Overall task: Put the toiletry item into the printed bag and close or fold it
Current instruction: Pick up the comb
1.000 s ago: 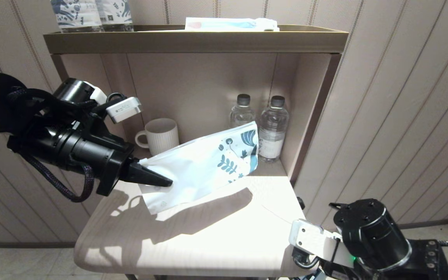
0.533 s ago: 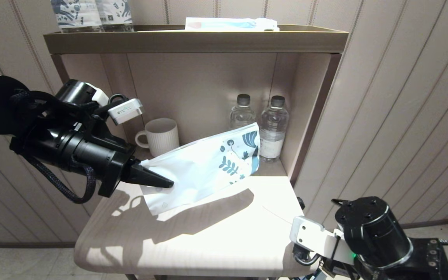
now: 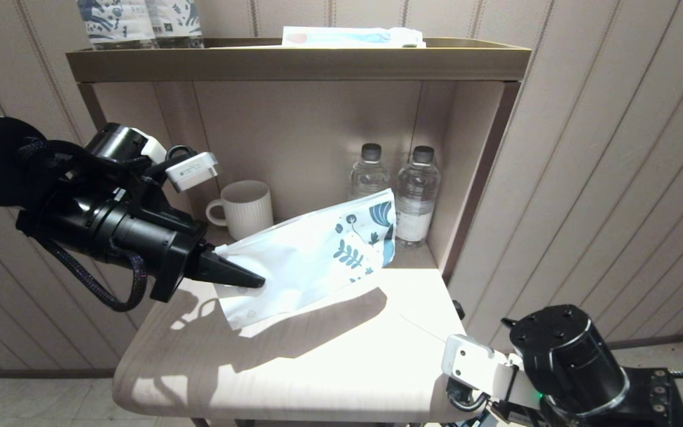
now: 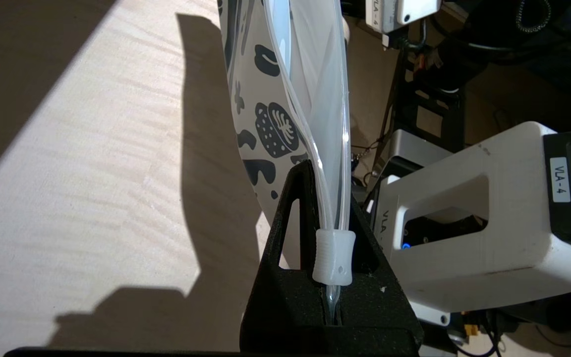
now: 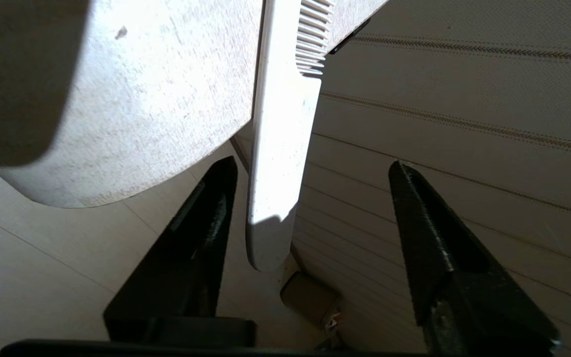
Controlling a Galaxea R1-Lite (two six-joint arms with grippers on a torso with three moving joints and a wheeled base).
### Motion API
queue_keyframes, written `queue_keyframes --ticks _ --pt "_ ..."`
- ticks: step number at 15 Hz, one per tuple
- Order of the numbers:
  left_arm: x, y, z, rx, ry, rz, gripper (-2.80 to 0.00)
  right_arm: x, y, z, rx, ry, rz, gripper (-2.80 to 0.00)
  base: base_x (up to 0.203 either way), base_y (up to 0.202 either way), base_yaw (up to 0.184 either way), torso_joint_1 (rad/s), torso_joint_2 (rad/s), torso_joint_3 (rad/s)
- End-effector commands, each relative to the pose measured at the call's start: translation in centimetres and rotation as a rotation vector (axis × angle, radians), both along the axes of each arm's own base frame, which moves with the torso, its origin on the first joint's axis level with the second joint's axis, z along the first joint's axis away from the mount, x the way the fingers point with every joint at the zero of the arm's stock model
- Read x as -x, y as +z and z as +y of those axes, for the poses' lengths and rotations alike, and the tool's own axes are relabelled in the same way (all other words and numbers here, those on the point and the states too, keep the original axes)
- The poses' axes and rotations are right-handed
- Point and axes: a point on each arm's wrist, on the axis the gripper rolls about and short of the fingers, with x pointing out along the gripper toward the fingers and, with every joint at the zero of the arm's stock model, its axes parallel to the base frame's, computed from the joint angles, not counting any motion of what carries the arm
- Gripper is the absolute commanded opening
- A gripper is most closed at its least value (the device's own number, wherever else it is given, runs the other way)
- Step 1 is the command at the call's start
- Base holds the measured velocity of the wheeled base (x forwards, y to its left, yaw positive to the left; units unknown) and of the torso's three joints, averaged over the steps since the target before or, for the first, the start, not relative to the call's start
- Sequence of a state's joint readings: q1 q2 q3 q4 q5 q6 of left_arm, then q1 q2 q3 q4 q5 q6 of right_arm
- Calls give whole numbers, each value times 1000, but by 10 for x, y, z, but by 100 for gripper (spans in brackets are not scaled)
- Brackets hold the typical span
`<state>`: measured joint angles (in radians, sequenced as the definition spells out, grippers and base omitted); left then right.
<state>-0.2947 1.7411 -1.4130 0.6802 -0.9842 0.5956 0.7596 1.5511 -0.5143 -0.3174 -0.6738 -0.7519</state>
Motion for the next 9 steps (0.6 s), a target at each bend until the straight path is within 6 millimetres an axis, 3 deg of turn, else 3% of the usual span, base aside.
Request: queue_keyframes --ticks 1,9 --pt "0 0 0 3 -5 1 -280 -1 -1 0 8 -4 0 -280 0 0 0 0 0 0" --pt "-1 0 0 3 -5 2 -280 -2 3 1 -1 0 -12 -280 0 0 0 0 0 0"
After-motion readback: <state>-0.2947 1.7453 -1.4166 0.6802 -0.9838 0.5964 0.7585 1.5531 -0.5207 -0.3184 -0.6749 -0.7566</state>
